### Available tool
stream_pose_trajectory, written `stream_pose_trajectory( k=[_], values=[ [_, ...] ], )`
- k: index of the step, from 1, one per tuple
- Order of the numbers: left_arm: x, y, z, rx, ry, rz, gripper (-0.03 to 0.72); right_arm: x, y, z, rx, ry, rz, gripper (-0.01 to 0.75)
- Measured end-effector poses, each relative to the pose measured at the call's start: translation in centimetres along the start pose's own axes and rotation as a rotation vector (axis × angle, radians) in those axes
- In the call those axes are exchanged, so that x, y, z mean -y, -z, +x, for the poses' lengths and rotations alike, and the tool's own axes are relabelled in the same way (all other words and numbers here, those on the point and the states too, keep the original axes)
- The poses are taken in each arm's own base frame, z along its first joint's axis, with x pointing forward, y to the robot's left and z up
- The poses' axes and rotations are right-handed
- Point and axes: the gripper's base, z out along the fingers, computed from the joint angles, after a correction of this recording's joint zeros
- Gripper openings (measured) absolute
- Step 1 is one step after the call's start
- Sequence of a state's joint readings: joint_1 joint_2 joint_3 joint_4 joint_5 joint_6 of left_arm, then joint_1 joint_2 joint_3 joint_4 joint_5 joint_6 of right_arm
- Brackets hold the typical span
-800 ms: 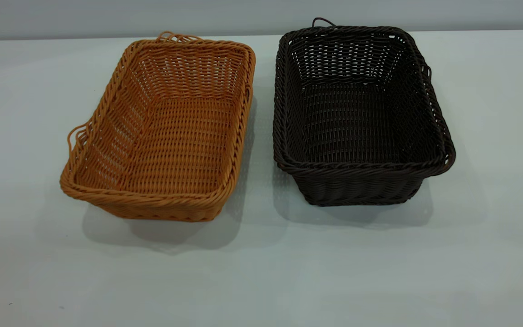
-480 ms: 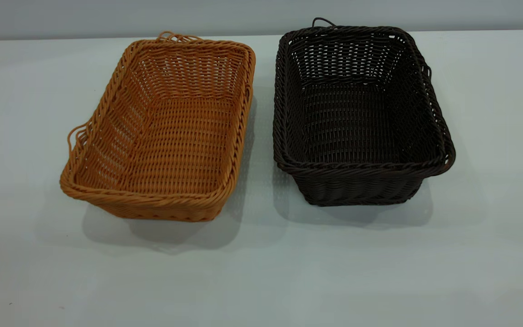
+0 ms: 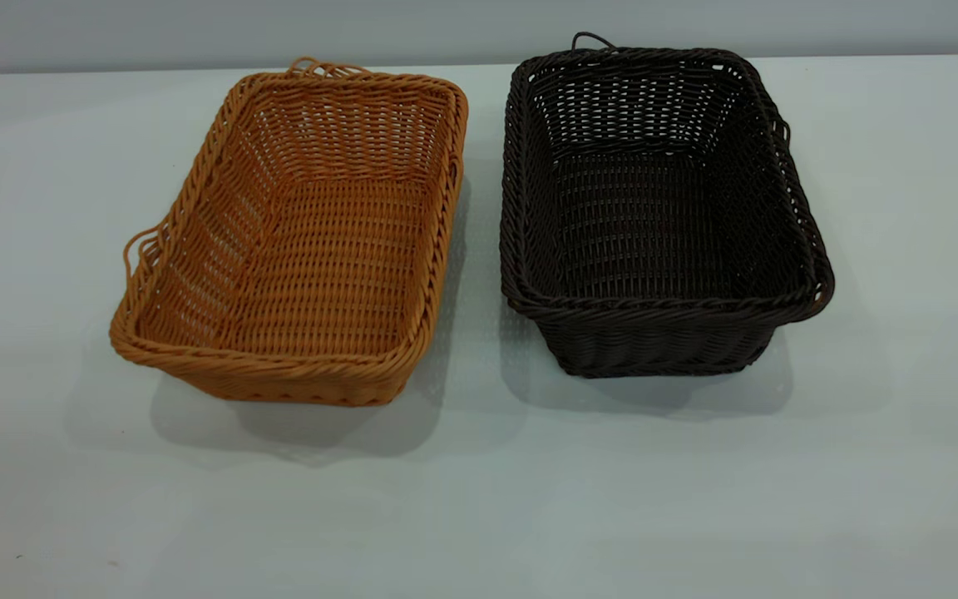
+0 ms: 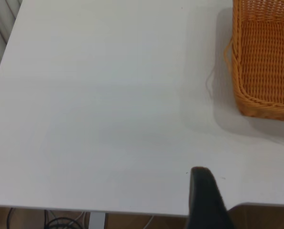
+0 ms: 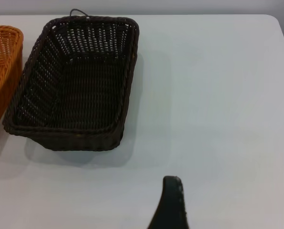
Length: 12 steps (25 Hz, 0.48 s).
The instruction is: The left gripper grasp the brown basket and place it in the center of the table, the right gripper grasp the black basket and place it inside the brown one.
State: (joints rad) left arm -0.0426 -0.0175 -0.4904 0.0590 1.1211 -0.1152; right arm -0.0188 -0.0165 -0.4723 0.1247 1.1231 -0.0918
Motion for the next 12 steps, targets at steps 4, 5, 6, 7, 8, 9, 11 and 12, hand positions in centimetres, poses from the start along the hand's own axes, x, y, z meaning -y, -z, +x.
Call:
stream_pose_trajectory(
  k=[4,5,6,7,8,9,11,12],
  values=[
    [0.0,0.0,0.0,0.0,0.0,0.0,0.395,0.0,0.0,0.0,0.0,0.0,0.0,0.561],
    [0.0,0.0,0.0,0.0,0.0,0.0,0.395,0.0,0.0,0.0,0.0,0.0,0.0,0.561],
    [0.0,0.0,0.0,0.0,0.0,0.0,0.395,0.0,0.0,0.0,0.0,0.0,0.0,0.561],
    [0.0,0.0,0.0,0.0,0.0,0.0,0.395,0.0,0.0,0.0,0.0,0.0,0.0,0.561],
    [0.0,0.0,0.0,0.0,0.0,0.0,0.395,0.0,0.0,0.0,0.0,0.0,0.0,0.561],
    [0.0,0.0,0.0,0.0,0.0,0.0,0.395,0.0,0.0,0.0,0.0,0.0,0.0,0.561],
    [-0.01,0.0,-0.08,0.009,-0.001,-0.001,0.395,0.0,0.0,0.0,0.0,0.0,0.0,0.561],
    [-0.04,0.0,-0.13,0.014,-0.002,-0.004,0.395,0.0,0.0,-0.02,0.003,0.0,0.0,0.561]
  ],
)
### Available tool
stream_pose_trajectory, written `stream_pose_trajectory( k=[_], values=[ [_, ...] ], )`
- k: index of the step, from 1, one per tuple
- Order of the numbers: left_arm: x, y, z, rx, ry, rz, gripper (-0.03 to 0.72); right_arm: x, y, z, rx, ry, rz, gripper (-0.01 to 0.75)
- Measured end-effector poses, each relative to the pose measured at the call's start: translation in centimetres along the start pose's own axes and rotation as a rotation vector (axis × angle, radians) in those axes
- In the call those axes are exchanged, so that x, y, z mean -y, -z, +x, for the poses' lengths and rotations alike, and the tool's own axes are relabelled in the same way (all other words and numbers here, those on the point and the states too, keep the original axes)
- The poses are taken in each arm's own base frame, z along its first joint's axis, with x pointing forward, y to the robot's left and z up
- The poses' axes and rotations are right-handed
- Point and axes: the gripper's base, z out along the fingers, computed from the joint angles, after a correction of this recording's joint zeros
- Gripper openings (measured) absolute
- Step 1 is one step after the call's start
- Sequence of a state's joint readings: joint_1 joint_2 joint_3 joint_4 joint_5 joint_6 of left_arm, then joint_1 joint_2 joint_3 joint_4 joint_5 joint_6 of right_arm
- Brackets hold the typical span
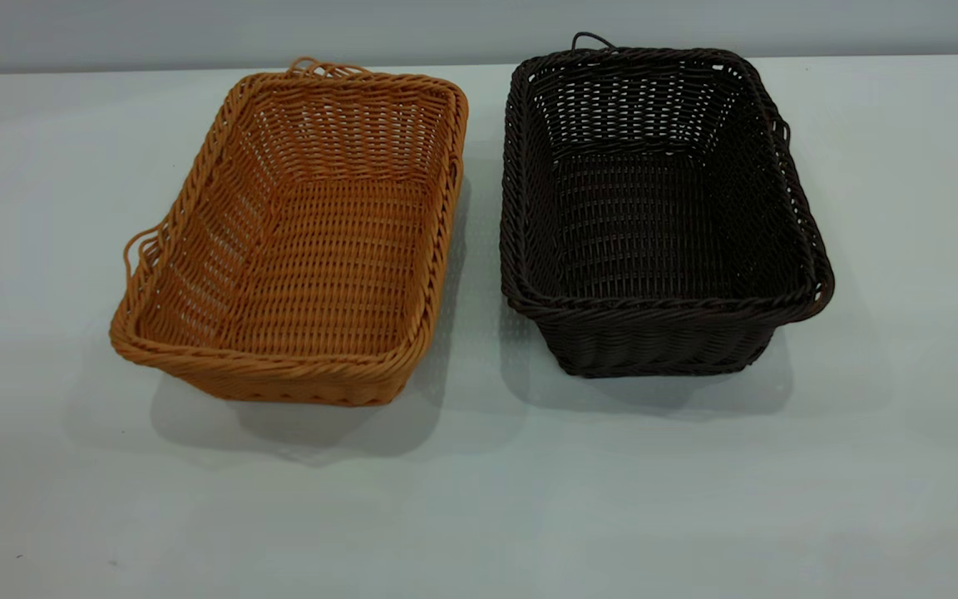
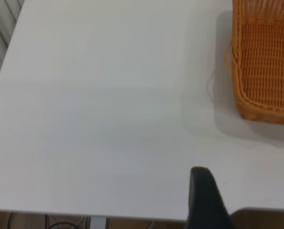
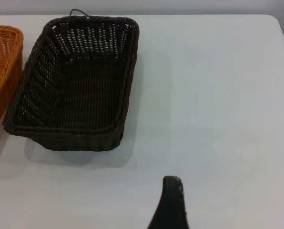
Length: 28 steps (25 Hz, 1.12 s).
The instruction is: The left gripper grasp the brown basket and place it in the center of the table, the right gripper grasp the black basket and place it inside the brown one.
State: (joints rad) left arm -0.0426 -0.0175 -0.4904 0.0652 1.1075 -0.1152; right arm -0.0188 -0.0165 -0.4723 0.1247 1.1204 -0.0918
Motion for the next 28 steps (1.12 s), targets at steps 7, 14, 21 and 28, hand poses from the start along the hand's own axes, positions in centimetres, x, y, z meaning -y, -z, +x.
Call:
stream_pose_trajectory(
  k=[7,14,21,28],
  values=[
    [0.0,0.0,0.0,0.005,0.0,-0.002,0.395,0.0,0.0,0.0,0.001,0.001,0.001,0.561],
    [0.0,0.1,-0.4,0.006,-0.006,0.0,0.401,-0.3,-0.5,-0.5,-0.026,-0.053,-0.041,0.576],
    [0.7,-3.7,-4.5,-0.17,-0.143,0.003,0.505,-1.2,-4.7,-2.9,-0.272,-0.12,-0.202,0.631],
    [2.0,-10.6,-8.2,-0.267,-0.16,0.049,0.552,-1.9,-11.4,-5.3,-0.401,-0.186,-0.392,0.628]
  ],
)
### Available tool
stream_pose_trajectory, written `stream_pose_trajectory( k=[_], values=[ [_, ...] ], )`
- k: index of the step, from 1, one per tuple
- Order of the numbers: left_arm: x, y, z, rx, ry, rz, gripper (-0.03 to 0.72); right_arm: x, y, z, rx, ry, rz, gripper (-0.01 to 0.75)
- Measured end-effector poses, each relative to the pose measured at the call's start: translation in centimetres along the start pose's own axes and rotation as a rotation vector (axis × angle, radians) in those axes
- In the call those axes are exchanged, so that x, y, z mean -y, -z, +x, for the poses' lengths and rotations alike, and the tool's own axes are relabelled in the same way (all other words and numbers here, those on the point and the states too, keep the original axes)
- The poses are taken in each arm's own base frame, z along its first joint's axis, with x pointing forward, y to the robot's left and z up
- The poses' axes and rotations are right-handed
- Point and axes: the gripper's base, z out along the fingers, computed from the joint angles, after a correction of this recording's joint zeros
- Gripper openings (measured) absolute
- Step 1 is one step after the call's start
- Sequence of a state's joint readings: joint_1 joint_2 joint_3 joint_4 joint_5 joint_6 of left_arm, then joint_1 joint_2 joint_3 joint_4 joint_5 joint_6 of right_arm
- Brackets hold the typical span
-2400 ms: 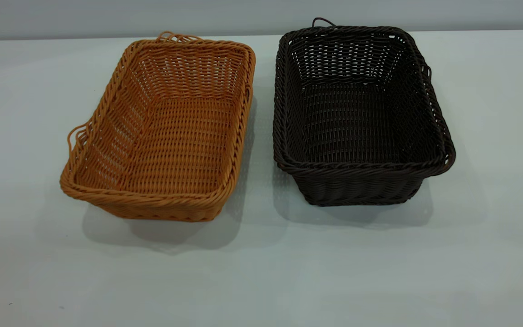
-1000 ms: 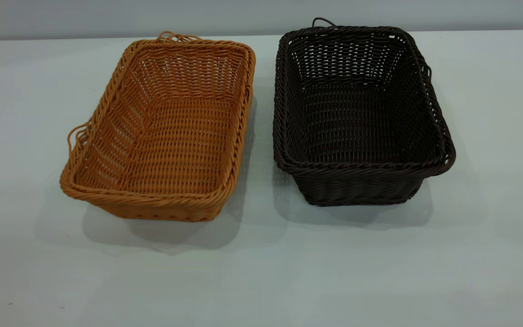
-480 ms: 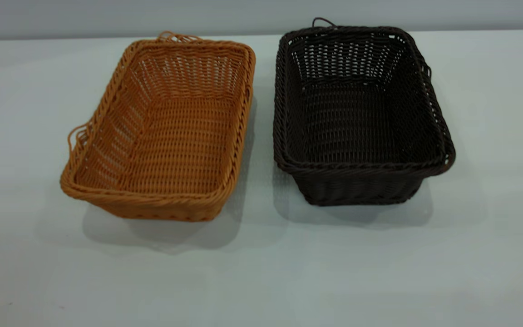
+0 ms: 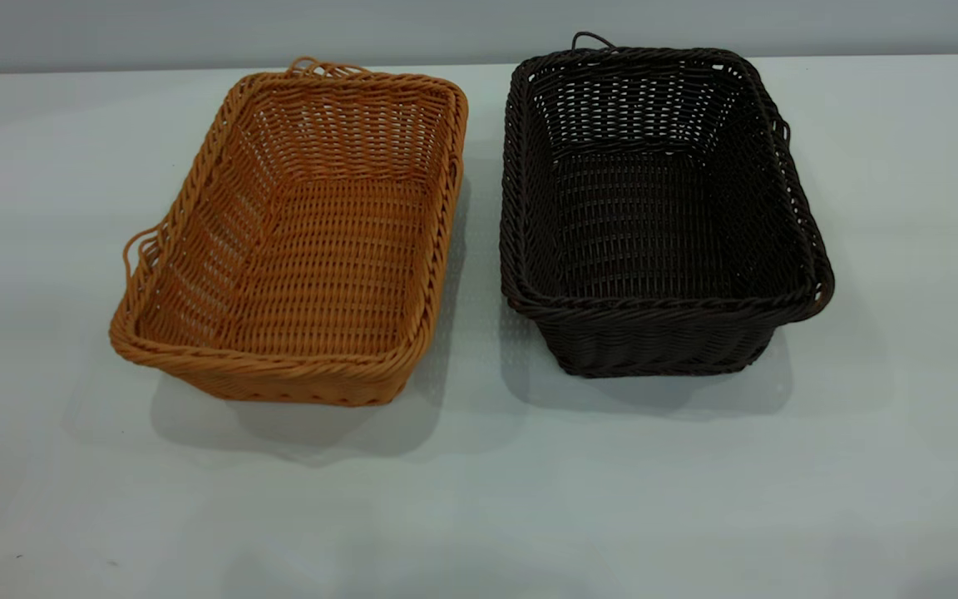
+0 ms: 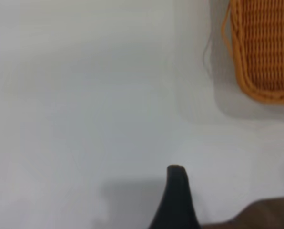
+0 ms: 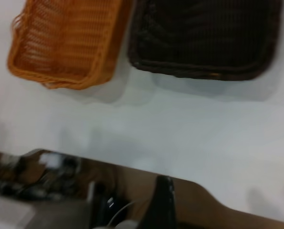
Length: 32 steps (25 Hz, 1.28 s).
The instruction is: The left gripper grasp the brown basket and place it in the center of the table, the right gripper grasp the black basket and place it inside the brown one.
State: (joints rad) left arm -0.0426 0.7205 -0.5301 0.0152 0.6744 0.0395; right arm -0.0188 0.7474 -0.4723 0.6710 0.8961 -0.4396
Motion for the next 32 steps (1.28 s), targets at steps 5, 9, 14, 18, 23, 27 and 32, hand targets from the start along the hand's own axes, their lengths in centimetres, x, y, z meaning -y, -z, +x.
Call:
stream_pose_trajectory(
  k=[5,9,14,18,23,27,32],
  values=[
    [-0.2,-2.1,-4.3,0.006,-0.029,0.005,0.552,1.5,-5.7,-1.4,-0.195,-0.058,-0.083,0.616],
    [-0.3,-3.1,-7.1,0.034,-0.032,0.004,0.552,0.6,-10.6,-1.4,-0.328,-0.022,-0.087,0.603],
    [-0.4,-4.0,-8.7,0.031,-0.033,0.004,0.552,-0.4,-15.9,-1.8,-0.382,-0.229,-0.008,0.593],
    [-0.4,-4.6,-8.9,0.021,-0.033,0.005,0.552,-0.2,-19.4,-2.2,-0.403,-0.605,0.001,0.593],
    [-0.4,-4.6,-9.0,0.032,-0.033,0.004,0.552,0.5,-23.3,-2.0,-0.371,-1.075,-0.032,0.593],
    [-0.4,-4.6,-9.0,0.034,-0.033,0.004,0.552,1.4,-25.6,-2.1,-0.346,-1.226,0.018,0.593],
    [-0.4,-4.6,-9.0,0.035,-0.033,0.004,0.552,2.2,-27.7,-2.5,-0.282,-1.343,0.122,0.593]
  ],
)
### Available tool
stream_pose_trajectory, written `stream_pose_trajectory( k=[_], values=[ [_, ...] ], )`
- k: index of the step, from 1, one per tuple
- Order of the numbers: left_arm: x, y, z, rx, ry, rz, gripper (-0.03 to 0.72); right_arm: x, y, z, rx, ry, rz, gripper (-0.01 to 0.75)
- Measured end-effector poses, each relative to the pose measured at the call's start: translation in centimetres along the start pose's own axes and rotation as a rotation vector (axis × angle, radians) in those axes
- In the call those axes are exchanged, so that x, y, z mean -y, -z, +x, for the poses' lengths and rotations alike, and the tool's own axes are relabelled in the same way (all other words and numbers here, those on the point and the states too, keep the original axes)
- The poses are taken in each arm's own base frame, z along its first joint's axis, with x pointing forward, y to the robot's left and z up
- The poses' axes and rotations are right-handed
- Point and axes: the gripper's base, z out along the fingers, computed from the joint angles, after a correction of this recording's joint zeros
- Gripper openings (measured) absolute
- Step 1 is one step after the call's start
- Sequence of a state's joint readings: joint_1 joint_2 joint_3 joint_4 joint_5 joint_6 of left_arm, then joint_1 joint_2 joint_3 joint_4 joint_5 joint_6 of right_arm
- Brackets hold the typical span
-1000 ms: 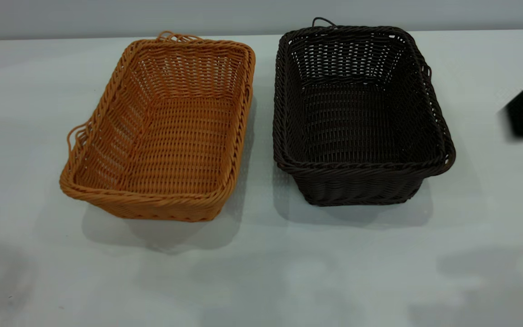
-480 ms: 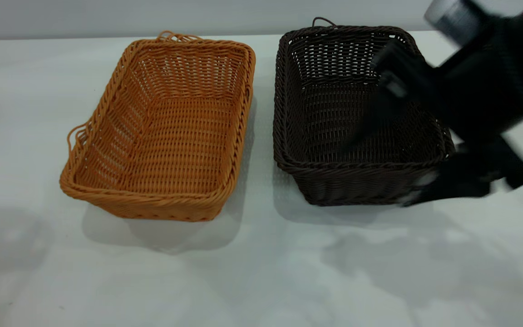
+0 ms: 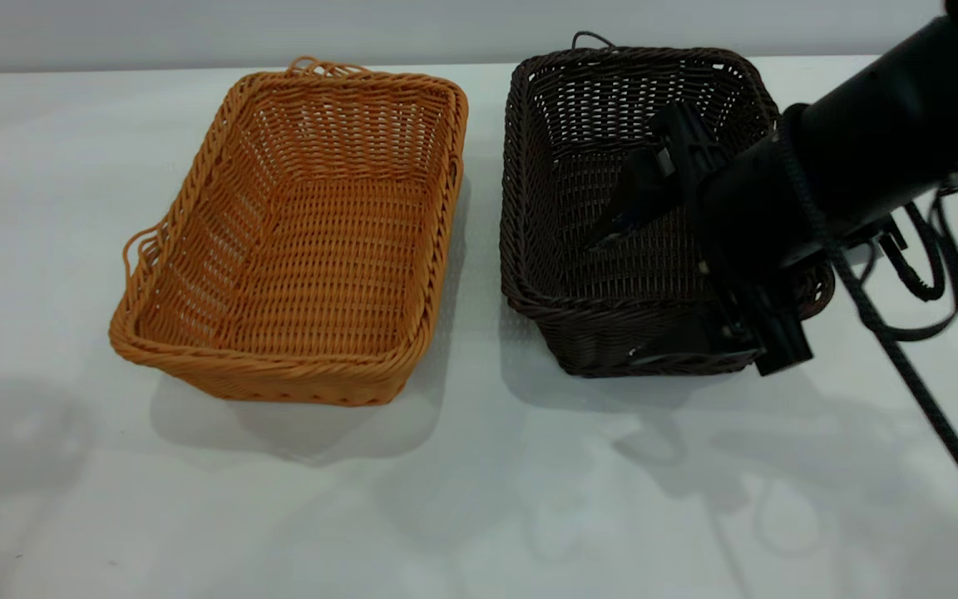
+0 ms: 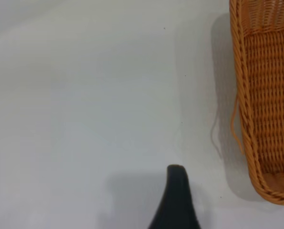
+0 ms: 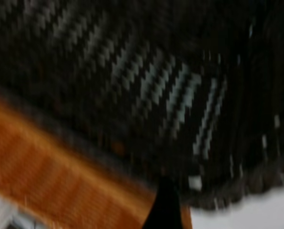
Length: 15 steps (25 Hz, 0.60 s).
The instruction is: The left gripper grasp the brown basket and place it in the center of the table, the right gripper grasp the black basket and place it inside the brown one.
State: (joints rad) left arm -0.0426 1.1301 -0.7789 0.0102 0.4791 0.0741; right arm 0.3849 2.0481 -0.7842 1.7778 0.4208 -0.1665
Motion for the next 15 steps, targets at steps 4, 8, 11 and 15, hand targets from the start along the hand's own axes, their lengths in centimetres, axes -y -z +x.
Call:
stream_pose_trajectory(
  k=[4,8,11,15],
  values=[
    [0.0,-0.1,-0.1,0.007,0.0,0.0,0.552,0.2,-2.0,0.4,0.117,-0.049,0.05,0.593],
    [0.0,-1.3,-0.1,-0.02,0.002,0.002,0.552,0.7,-3.6,0.1,0.252,-0.125,0.079,0.593],
    [0.0,-3.0,0.1,-0.08,0.006,0.008,0.552,0.3,-4.0,-0.6,0.327,-0.184,0.063,0.588],
    [0.1,-6.1,-0.5,-0.167,0.021,0.02,0.552,-0.3,-4.5,-1.4,0.394,-0.193,0.05,0.567]
  ],
)
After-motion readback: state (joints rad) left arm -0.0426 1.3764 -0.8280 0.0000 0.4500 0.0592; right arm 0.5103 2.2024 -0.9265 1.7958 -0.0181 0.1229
